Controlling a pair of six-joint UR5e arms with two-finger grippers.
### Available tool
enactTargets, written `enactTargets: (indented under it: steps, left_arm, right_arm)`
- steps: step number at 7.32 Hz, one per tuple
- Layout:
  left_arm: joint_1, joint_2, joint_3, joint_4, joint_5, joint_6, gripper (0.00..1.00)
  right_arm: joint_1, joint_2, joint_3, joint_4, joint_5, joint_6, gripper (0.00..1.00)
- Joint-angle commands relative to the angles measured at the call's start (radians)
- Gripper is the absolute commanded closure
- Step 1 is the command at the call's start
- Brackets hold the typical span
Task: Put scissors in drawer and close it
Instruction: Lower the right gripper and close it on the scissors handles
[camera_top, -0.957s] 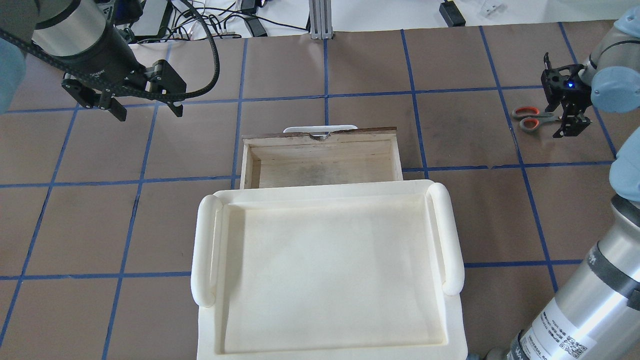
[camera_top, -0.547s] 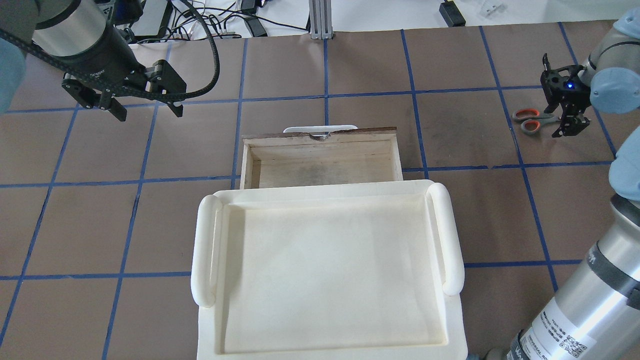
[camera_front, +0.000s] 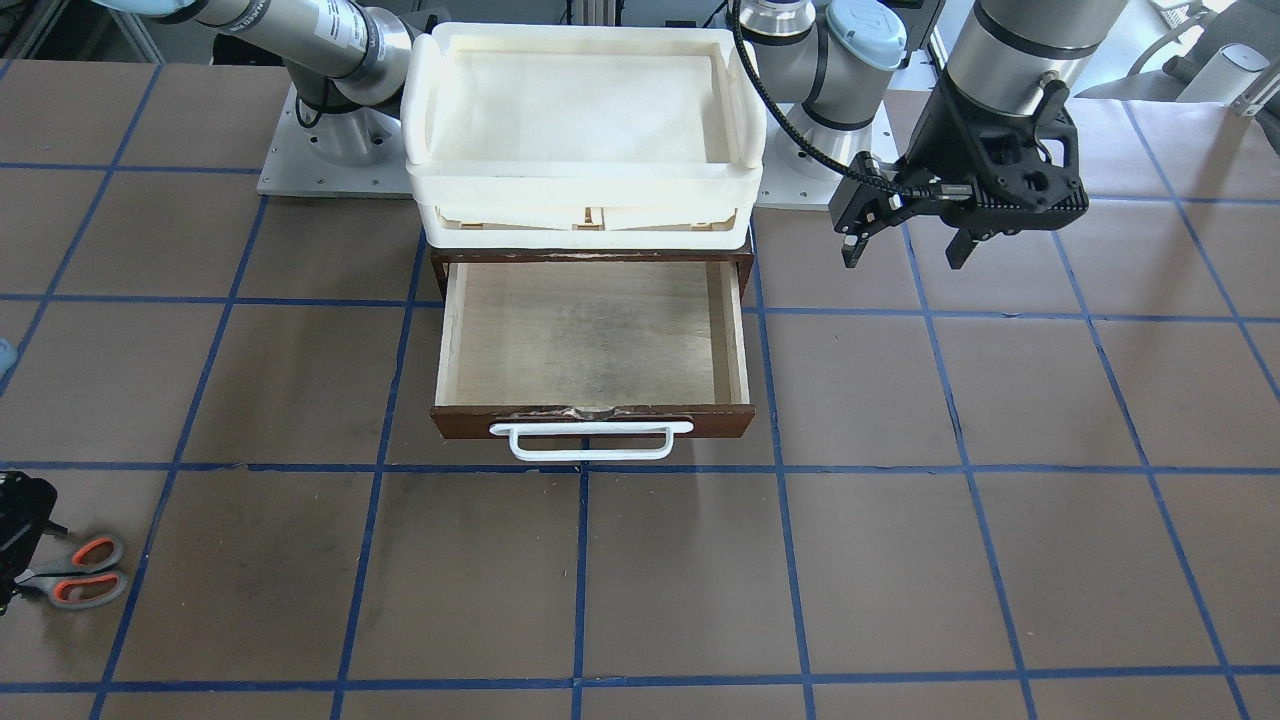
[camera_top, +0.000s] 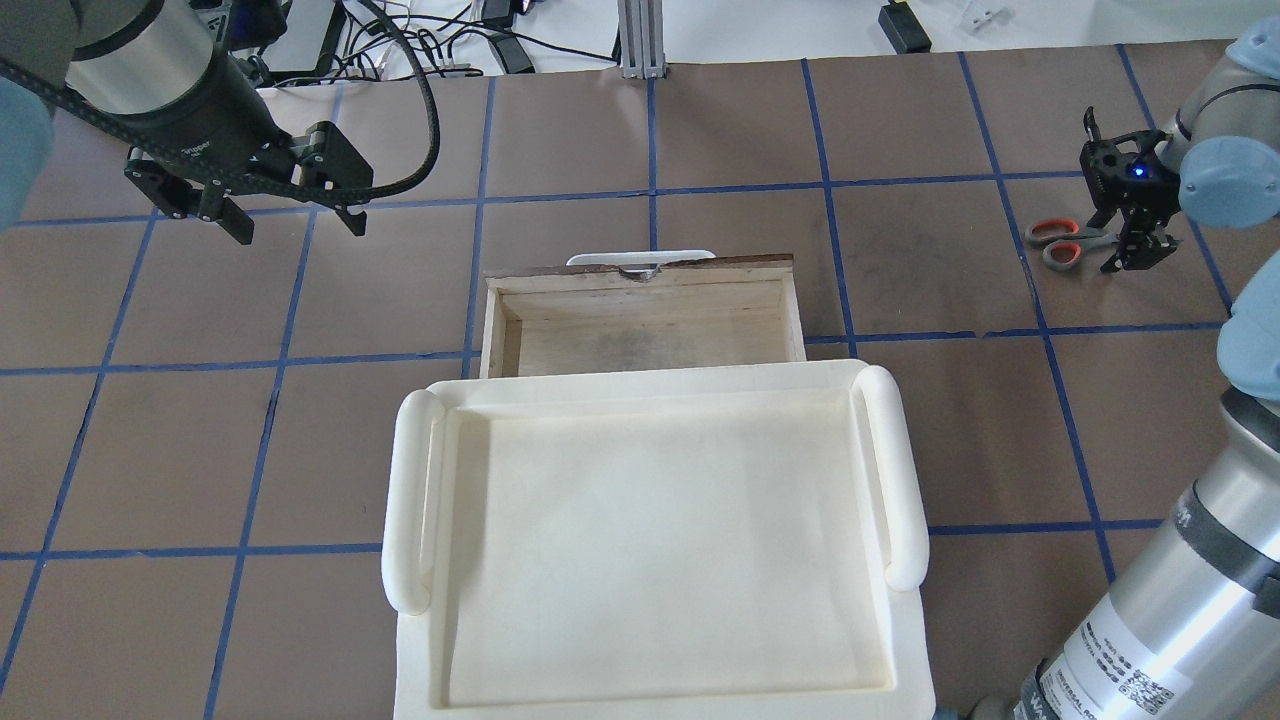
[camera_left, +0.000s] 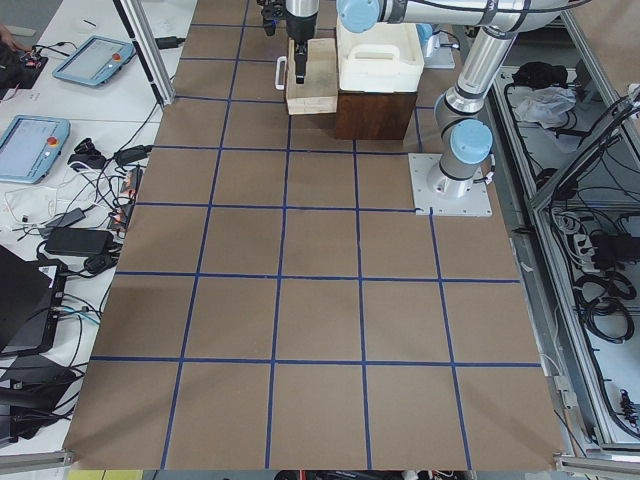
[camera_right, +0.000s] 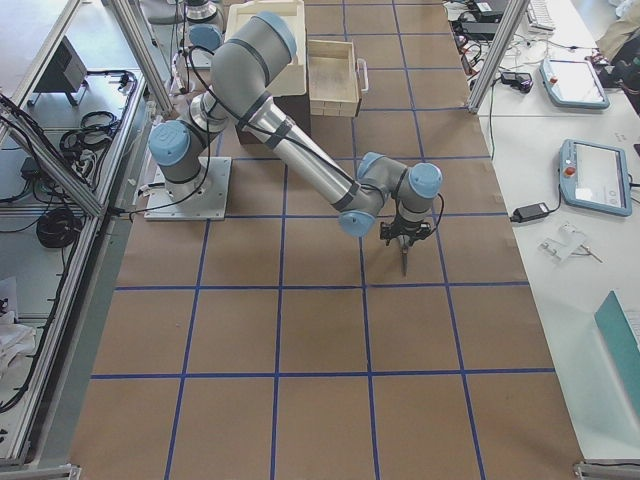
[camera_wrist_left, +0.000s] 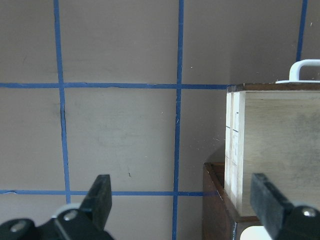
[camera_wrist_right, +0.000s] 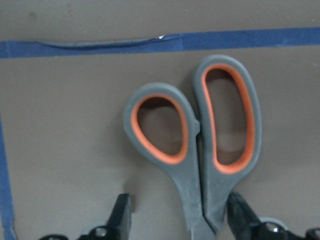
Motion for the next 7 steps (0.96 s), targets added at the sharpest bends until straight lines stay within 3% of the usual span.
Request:
enactTargets:
  steps: [1,5,7]
  left_arm:
    - [0.0,0.001,-0.004,0.001,-0.001,0.0,0.0]
    - [0.0,0.002,-0.004,0.001,0.0,0.0,0.0]
    - [0.0,0.001,-0.002,0.006,-0.001,0.002,0.0]
  right_arm:
    - [0.0,0.0,0.0,-0.019,0.0,-0.001,0.49]
    - [0.0,0.0,0.0,-0.035,-0.004,-0.003,0.87]
    - [0.0,-0.021,-0.008,-0.027,-0.011,-0.001,0.87]
